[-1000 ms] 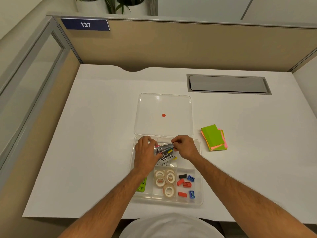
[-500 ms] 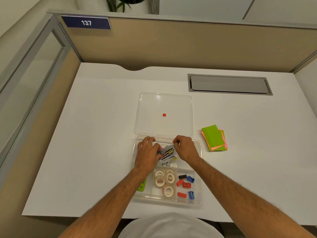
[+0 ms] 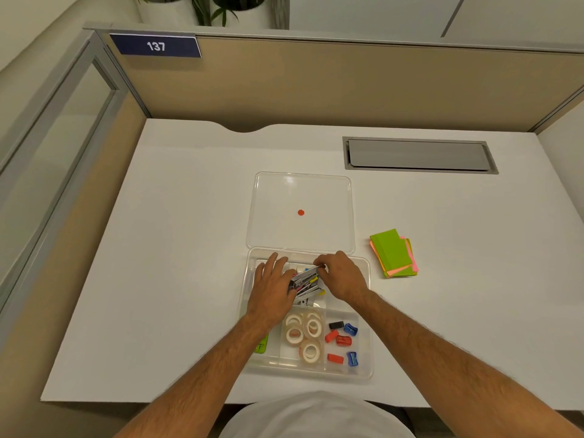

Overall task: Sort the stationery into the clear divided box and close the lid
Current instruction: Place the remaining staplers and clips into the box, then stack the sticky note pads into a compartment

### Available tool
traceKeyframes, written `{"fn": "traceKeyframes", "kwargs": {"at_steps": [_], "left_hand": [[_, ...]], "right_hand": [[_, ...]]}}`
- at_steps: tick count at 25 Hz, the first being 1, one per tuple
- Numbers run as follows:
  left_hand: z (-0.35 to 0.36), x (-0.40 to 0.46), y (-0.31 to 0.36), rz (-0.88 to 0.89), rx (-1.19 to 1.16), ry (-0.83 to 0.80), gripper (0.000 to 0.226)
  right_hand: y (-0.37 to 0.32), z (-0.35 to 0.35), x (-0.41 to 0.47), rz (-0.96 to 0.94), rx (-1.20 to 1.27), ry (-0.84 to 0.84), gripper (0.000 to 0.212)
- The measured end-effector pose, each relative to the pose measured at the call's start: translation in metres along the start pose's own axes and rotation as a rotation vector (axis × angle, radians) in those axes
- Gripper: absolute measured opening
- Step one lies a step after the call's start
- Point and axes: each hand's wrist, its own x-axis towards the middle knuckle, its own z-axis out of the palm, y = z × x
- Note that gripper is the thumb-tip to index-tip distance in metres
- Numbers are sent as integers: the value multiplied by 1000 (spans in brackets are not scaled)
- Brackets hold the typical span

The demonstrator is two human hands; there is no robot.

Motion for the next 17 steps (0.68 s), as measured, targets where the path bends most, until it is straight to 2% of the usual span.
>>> {"fn": "traceKeyframes", "kwargs": {"at_steps": [4,9,17], "left_hand": [[-1,-4,1,19,-24,-4,55],[-5,-8,13,56,-174,71,58],[-9,-4,78,59,-423,77,55]], "right_hand": [[7,4,-15,-67,61,23,28],[21,1,-38,-149,133,109,32],[62,-26,-71,-147,101,184,43]]}}
